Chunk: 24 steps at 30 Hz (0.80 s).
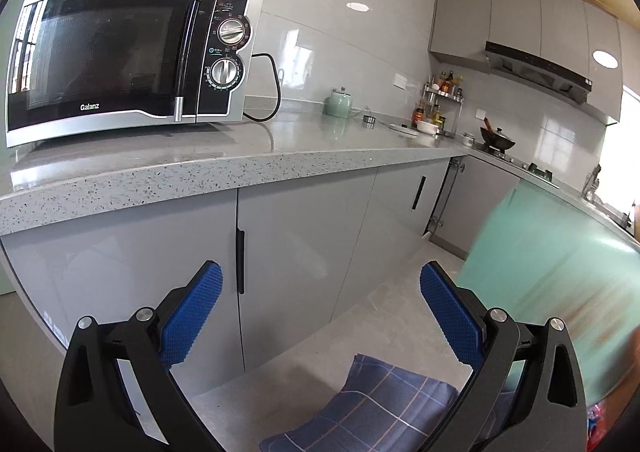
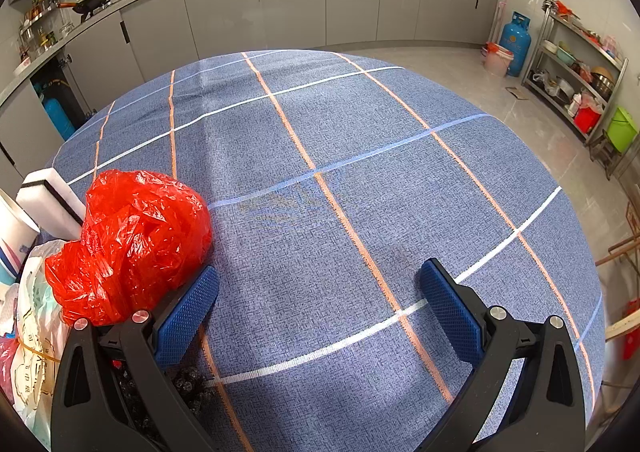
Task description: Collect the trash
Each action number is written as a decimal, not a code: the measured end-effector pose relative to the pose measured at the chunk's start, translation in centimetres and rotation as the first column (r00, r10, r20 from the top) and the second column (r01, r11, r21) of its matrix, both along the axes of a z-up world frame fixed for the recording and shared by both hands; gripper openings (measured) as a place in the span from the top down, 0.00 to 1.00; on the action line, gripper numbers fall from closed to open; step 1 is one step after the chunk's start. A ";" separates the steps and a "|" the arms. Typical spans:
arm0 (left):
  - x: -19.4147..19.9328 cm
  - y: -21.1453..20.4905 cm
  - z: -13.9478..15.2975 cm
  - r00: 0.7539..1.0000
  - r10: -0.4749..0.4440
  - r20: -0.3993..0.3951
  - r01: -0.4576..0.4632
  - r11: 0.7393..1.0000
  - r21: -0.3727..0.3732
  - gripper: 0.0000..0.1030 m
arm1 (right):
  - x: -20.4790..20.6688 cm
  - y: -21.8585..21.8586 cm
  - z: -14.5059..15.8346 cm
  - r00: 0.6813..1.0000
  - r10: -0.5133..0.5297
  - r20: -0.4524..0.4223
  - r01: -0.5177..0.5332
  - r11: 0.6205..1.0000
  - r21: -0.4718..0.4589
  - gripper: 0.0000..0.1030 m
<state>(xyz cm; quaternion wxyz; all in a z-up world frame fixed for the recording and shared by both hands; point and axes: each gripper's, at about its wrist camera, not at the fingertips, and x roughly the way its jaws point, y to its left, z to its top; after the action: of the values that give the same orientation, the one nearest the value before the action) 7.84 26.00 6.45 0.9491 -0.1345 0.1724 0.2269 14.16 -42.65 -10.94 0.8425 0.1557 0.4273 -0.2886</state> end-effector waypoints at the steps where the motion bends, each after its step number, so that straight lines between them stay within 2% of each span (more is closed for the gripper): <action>1: 0.1 0.1 -0.1 1.000 -0.002 -0.003 0.002 1.000 -0.001 0.05 | 0.0 0.0 0.0 1.000 0.000 0.000 0.000 1.000 0.000 0.04; 9: 1.4 1.2 -1.6 0.999 -0.016 -0.045 0.015 1.000 -0.022 0.05 | 0.0 0.0 0.0 1.000 0.000 0.000 0.000 1.000 0.000 0.04; 12: 2.4 1.9 -2.8 0.997 0.004 -0.078 -0.006 1.000 -0.025 0.05 | 0.0 0.0 0.0 1.000 0.000 0.000 0.000 1.000 0.000 0.04; 18: 4.3 2.1 -5.4 0.987 -0.017 -0.160 0.010 0.999 -0.043 0.06 | 0.0 0.0 0.0 1.000 0.000 0.000 0.000 1.000 0.000 0.04; 24: 4.8 1.7 -6.0 0.987 -0.018 -0.158 0.017 1.000 -0.012 0.05 | 0.0 0.0 0.0 1.000 0.000 0.000 0.000 1.000 0.000 0.04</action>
<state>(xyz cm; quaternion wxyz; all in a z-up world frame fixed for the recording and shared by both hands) 12.60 27.70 0.43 0.9336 -0.1194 0.2496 0.2276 14.18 -42.63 -10.95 0.8425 0.1556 0.4273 -0.2888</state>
